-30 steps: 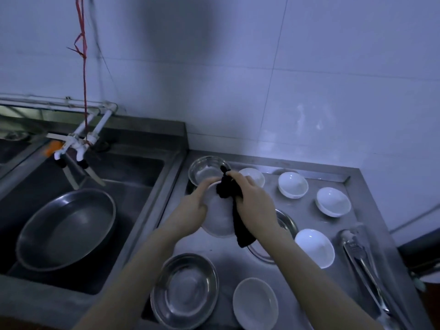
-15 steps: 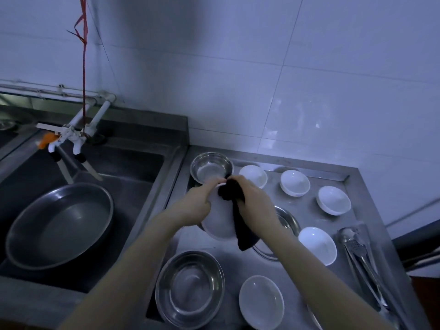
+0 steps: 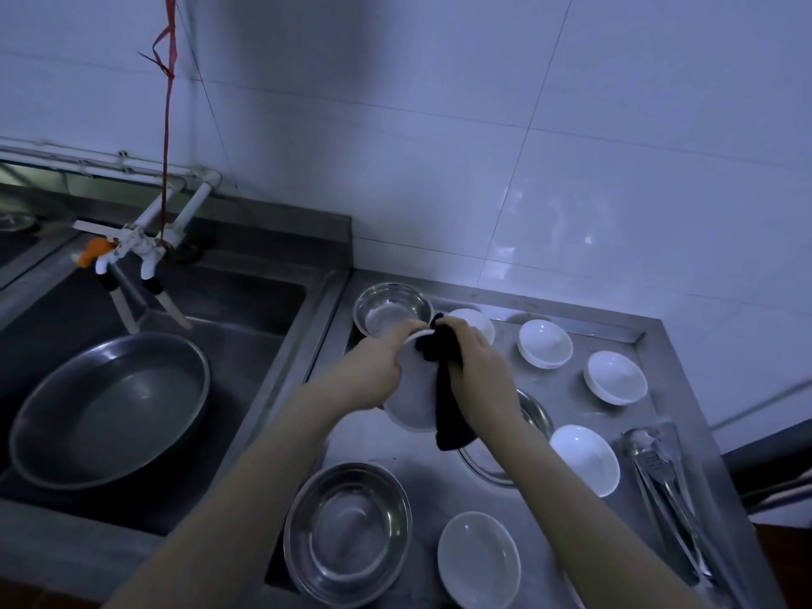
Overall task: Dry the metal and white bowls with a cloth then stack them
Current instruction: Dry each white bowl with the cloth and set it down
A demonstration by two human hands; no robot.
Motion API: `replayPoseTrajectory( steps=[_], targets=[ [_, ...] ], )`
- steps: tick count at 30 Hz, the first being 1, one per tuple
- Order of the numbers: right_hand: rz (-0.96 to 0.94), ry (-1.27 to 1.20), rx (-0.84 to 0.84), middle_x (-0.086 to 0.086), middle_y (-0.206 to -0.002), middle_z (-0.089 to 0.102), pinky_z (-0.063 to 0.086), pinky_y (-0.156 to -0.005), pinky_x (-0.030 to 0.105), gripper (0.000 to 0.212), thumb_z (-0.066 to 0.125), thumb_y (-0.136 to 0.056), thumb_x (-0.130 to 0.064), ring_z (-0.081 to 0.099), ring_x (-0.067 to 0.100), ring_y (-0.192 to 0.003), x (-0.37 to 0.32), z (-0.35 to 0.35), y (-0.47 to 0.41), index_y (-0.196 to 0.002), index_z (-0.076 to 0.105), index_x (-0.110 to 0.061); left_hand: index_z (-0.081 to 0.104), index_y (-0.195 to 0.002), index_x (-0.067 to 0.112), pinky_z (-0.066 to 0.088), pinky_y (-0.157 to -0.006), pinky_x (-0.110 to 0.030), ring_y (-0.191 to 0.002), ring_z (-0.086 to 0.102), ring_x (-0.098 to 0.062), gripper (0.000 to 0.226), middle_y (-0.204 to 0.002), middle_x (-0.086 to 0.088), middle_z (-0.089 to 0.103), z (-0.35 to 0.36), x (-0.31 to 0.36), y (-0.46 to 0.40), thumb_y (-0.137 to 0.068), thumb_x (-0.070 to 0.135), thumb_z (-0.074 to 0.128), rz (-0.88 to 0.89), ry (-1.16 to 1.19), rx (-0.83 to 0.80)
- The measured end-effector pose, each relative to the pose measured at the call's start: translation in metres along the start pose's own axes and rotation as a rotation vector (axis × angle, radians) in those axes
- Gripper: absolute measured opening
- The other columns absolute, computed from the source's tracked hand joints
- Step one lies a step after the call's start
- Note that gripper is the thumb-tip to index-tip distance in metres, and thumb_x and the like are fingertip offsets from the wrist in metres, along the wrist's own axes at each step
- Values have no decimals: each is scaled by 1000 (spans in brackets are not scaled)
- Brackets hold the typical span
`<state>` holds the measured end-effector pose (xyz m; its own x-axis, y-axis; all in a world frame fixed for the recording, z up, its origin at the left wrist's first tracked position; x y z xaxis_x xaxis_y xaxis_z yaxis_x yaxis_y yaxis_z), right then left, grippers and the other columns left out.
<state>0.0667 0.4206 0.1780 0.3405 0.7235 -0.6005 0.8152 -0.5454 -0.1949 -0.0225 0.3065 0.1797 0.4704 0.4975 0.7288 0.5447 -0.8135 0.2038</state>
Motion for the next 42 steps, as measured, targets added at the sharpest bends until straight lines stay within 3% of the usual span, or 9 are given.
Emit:
replayPoseTrajectory(
  steps=[6,9,15,21,25,29,32,36,42],
  targets=[
    [369,-509,217,-10,-93,57,35,-73,24,38,52,-89,-6,53,18,-90,4,-1,5,-121,51,-27,28,-148,37,48,-64,-11,-90,60,-9,80,-117,-1,58,3,3,22,-84,-5,51,10,459,632],
    [464,-579,163,-13,-86,55,38,-72,25,36,55,-88,-8,57,22,-96,12,7,9,-118,52,-27,34,-144,31,48,-71,-14,-98,57,-9,74,-122,-2,53,20,0,25,-84,-11,45,9,502,589],
    [-101,64,39,-5,-121,56,44,-68,35,43,46,-90,-9,60,32,-85,-11,-6,3,-126,50,-32,36,-142,43,35,-48,-22,-61,50,-13,73,-92,-9,58,0,3,2,-88,-7,36,-21,-58,56],
    [372,-494,237,-4,-101,58,36,-75,26,37,51,-91,-9,56,23,-96,5,-8,11,-124,50,-26,33,-143,34,49,-65,-23,-82,60,-9,67,-99,2,61,8,0,26,-88,1,51,-65,417,594],
    [253,-348,192,-4,-104,58,32,-69,25,41,48,-89,-4,56,25,-95,1,-11,11,-124,50,-25,36,-141,25,52,-57,-28,-78,60,-16,58,-102,-9,61,28,-11,30,-90,-3,42,-98,411,522],
    [-105,267,36,-3,-126,54,36,-63,33,46,45,-92,-10,61,35,-86,-19,-9,7,-133,46,-29,36,-137,38,52,-57,-40,-69,59,-24,60,-88,-13,59,14,-8,11,-91,-1,37,-54,-54,222],
    [5,53,119,-3,-123,54,42,-69,35,45,43,-92,-9,59,33,-89,-16,-10,9,-131,47,-31,28,-141,47,54,-64,-41,-67,60,-26,64,-78,-9,60,-2,5,11,-93,6,37,-39,-130,348],
    [386,-514,259,-10,-96,58,35,-68,25,34,51,-92,-9,57,20,-94,10,-5,19,-120,51,-28,36,-133,43,56,-69,-38,-78,64,-18,58,-87,2,64,4,-6,30,-88,11,56,-89,294,575],
    [155,-200,180,-4,-110,60,37,-68,29,42,48,-88,-3,56,26,-85,5,-10,14,-122,51,-28,37,-140,23,48,-62,-36,-79,60,-30,55,-96,-15,61,24,-14,23,-90,0,41,-100,215,375]
  ],
)
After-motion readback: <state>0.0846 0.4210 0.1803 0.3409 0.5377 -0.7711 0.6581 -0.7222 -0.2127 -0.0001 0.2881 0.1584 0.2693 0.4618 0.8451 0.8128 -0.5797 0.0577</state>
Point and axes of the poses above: each hand's wrist, its own y-axis away from the middle knuckle, its own z-axis out of the palm, x = y × z, the point moved 6 cm from there along -y, towards the middle knuckle
